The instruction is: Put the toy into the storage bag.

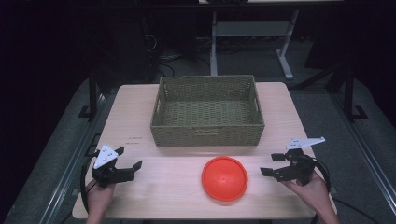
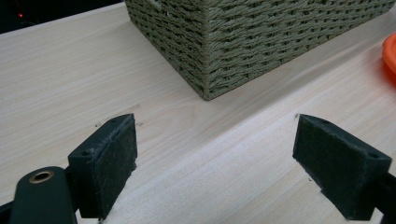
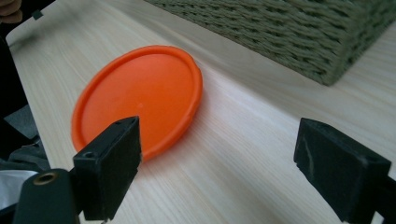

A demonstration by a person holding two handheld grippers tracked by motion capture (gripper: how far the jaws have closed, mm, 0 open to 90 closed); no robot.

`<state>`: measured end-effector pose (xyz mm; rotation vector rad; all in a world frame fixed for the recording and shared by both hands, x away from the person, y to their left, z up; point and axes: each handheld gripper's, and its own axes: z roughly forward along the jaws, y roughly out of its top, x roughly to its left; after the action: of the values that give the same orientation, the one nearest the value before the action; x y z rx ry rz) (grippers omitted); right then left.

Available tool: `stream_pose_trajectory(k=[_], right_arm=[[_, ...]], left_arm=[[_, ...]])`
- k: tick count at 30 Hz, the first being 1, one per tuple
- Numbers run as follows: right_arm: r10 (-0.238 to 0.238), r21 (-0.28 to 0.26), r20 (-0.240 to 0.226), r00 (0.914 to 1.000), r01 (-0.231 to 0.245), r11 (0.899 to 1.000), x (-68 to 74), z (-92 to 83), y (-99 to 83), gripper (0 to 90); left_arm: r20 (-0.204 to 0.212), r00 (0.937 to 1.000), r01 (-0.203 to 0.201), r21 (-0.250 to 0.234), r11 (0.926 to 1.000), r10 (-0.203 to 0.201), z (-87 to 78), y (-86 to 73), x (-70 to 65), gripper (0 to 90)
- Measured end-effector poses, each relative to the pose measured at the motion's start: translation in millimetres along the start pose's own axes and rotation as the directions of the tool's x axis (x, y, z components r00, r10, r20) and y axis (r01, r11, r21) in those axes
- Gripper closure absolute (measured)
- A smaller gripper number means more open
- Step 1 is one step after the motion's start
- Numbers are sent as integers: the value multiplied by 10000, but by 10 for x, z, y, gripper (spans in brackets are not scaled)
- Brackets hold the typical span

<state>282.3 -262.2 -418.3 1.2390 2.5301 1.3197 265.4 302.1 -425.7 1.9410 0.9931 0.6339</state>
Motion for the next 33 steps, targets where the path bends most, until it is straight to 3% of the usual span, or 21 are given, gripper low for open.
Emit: stream_pose_trajectory(k=[7, 20, 29, 33], right_arm=[[-336, 379, -314, 9989, 348, 9987, 64, 99, 196, 143], [-357, 1188, -1039, 9939, 481, 9918, 138, 380, 456, 158], [-177, 2089, -1219, 9924, 430, 9770, 117, 689, 505, 207], [-187, 2547, -1234, 9922, 499, 9657, 114, 799, 508, 239]], left_arm=[[-28, 10000, -12, -8, 10000, 12, 9, 2, 6, 130], [-55, 9999, -160, 44, 9999, 160, -2, 10, -16, 130], [-49, 9999, -155, 60, 9999, 155, 6, 13, -11, 130], [-53, 9998, -195, 110, 9997, 195, 8, 12, -13, 130]])
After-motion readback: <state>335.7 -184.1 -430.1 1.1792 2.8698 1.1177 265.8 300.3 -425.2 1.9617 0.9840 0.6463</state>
